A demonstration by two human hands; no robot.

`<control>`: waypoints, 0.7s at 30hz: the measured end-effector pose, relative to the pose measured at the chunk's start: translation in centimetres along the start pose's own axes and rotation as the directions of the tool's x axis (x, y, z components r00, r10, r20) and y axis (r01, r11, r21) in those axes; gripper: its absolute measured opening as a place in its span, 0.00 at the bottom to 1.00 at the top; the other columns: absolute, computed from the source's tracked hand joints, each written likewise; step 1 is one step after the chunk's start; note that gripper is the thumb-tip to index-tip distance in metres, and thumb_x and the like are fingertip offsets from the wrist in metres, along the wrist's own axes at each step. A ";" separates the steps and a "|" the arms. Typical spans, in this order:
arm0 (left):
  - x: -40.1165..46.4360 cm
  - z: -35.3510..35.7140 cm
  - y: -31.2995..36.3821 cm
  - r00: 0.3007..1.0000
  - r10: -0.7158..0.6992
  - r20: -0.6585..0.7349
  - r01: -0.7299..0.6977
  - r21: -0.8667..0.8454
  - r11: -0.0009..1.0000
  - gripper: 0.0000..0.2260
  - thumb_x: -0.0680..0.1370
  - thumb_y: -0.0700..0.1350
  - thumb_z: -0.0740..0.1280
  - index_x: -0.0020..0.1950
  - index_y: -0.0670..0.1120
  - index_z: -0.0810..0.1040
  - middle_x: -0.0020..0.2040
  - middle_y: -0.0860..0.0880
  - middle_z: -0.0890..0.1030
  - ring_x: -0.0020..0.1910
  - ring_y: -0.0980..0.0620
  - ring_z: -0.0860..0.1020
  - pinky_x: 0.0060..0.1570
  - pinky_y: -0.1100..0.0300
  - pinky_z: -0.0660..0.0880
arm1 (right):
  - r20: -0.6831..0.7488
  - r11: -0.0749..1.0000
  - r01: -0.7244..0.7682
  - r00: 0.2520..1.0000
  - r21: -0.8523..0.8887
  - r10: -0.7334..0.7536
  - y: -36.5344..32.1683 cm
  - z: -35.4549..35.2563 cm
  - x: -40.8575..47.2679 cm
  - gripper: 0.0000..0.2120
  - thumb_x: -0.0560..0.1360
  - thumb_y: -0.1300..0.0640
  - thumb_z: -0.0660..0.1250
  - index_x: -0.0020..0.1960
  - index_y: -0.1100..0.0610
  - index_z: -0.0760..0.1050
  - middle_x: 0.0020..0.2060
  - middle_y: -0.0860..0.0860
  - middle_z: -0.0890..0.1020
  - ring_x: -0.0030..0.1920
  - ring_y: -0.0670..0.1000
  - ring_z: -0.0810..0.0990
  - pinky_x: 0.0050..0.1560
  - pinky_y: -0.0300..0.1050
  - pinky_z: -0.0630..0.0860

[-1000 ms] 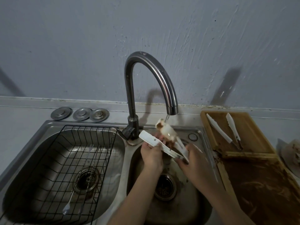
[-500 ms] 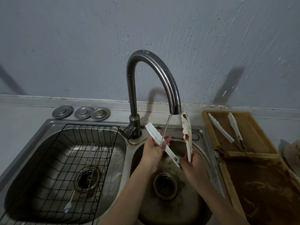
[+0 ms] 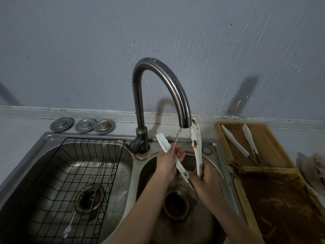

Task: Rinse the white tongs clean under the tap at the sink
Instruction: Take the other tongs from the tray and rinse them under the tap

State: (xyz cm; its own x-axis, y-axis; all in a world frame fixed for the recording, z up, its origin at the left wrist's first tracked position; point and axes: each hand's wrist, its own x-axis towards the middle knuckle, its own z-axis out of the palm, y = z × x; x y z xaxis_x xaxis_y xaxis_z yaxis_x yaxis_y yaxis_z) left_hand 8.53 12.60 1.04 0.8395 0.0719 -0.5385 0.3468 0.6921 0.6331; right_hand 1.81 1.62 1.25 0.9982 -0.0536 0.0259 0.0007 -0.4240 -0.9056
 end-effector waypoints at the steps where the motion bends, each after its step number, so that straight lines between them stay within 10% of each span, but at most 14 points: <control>1: -0.5 -0.1 -0.4 0.999 0.044 0.006 -0.044 0.018 0.999 0.03 0.80 0.38 0.59 0.48 0.41 0.72 0.35 0.47 0.77 0.28 0.55 0.77 0.36 0.61 0.78 | -0.015 1.000 0.005 1.000 -0.019 -0.005 0.0 0.3 0.2 0.06 0.72 0.66 0.67 0.41 0.60 0.70 0.27 0.50 0.70 0.23 0.42 0.71 0.23 0.31 0.69; 9: -4.1 -1.0 -4.3 0.978 0.205 0.032 -0.196 0.458 0.867 0.11 0.81 0.34 0.53 0.62 0.42 0.65 0.48 0.46 0.79 0.44 0.51 0.80 0.47 0.60 0.78 | -0.042 0.999 -0.034 0.999 -0.020 0.033 0.5 1.7 0.4 0.08 0.75 0.63 0.65 0.42 0.52 0.70 0.32 0.47 0.76 0.29 0.42 0.77 0.29 0.31 0.73; 14: -0.8 -1.6 0.5 0.965 0.157 -0.211 -0.117 0.194 0.974 0.11 0.82 0.40 0.54 0.43 0.42 0.73 0.34 0.46 0.74 0.30 0.52 0.70 0.31 0.60 0.71 | 0.003 0.995 0.025 1.000 -0.100 -0.025 -0.4 2.1 -0.4 0.14 0.75 0.64 0.64 0.38 0.50 0.64 0.30 0.47 0.72 0.26 0.40 0.75 0.23 0.32 0.70; 21: -2.3 -1.1 -0.9 0.955 0.259 -0.145 -0.243 0.123 0.962 0.06 0.81 0.34 0.54 0.56 0.39 0.68 0.43 0.41 0.79 0.33 0.50 0.78 0.29 0.66 0.78 | -0.067 0.987 -0.062 0.996 -0.151 0.053 0.4 1.3 -0.2 0.06 0.75 0.65 0.64 0.44 0.57 0.68 0.32 0.47 0.72 0.29 0.43 0.73 0.26 0.27 0.70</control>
State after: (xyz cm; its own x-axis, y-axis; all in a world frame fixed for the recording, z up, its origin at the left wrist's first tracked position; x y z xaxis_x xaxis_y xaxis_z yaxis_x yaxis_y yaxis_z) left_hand 5.85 12.57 1.13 0.8311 0.3522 -0.4304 0.1813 0.5602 0.8083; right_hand 1.69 2.62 0.34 0.9907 -0.1359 0.0063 -0.0704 -0.5516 -0.8312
